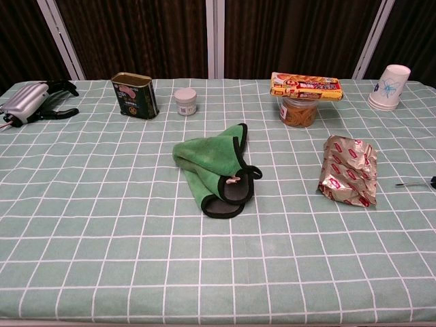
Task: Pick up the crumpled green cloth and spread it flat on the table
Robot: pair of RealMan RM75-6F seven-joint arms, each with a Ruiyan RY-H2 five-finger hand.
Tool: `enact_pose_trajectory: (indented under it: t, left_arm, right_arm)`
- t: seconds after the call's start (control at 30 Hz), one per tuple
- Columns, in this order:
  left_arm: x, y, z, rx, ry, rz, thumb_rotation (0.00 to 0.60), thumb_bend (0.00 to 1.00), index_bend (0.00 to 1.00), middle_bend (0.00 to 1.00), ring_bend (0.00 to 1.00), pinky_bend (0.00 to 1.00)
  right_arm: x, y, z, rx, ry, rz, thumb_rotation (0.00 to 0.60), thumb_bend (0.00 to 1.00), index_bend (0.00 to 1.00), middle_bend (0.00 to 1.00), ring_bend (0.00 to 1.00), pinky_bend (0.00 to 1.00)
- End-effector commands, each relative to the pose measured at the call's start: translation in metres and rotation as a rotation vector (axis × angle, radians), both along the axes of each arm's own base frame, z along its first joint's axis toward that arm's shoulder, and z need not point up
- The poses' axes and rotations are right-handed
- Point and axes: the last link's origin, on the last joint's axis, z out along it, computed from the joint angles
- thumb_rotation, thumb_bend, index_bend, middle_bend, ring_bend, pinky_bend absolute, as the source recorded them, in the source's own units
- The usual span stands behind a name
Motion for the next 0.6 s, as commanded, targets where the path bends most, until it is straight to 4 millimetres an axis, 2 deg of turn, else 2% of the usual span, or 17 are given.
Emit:
enact_pose_trajectory:
  t: [0.03, 0.4, 0.6]
  left_arm:
    - [0.0, 0.0, 0.0, 0.002, -0.001, -0.001, 0.6, 0.04, 0.26, 0.23, 0.2, 0.24]
    - [0.001, -0.004, 0.002, 0.005, -0.007, -0.006, 0.6, 0.04, 0.26, 0.23, 0.2, 0.24]
    - [0.003, -0.003, 0.002, 0.005, -0.01, -0.019, 0.6, 0.04, 0.26, 0.23, 0.2, 0.24]
  right_arm:
    - [0.0, 0.0, 0.0, 0.0, -0.002, -0.001, 0.6, 0.1, 0.15, 0.11, 0.0, 0.0]
    - [0.001, 0.001, 0.002, 0.002, -0.005, 0.021, 0.6, 0.1, 0.15, 0.1, 0.0, 0.0]
    - [0.01, -0.01, -0.002, 0.035, -0.001, 0.078, 0.6, 0.1, 0.18, 0.11, 0.0, 0.0]
